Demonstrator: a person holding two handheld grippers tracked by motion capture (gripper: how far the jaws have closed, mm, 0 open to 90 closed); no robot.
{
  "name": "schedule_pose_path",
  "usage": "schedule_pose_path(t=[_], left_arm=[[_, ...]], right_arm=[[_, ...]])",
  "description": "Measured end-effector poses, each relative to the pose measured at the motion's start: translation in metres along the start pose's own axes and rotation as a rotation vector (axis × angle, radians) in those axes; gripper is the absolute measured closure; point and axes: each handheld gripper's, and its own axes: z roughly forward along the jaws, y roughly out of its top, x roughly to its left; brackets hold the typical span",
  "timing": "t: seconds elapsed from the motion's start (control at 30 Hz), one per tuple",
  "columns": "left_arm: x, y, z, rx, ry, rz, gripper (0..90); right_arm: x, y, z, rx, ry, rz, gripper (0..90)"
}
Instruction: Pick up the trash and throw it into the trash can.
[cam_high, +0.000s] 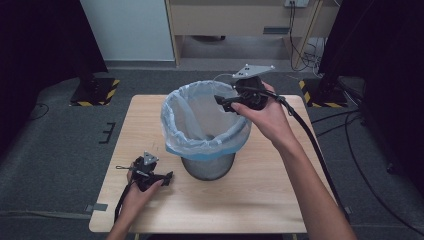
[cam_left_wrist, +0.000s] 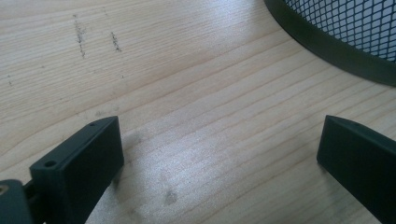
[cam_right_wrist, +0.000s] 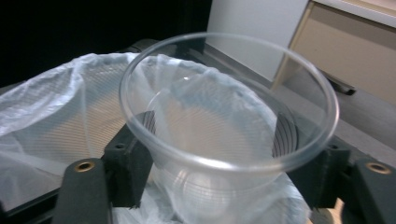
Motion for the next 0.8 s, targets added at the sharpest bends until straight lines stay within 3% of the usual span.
schedule_pose_path(t=[0.1,0.2,0.4,0.8], left_arm=[[0.0,0.0,0.0,0.0,0.0,0.0,0.0],[0.0,0.0,0.0,0.0,0.0,0.0,0.0],[0.0,0.0,0.0,0.0,0.0,0.001,0.0],[0.0,0.0,0.0,0.0,0.0,0.0,0.0]], right_arm=[[0.0015,-0.0004,0.0014,0.004,0.023,0.028,14.9],[0.0024,-0.0007,0.0016,-0.002,0.029,0.029,10.8],[0.0032,-0.0014,0.0025,0.004,0.032,0.023,8.5],[-0.0015,-0.003,0.0066,0.02,-0.024,0.034,6.3]])
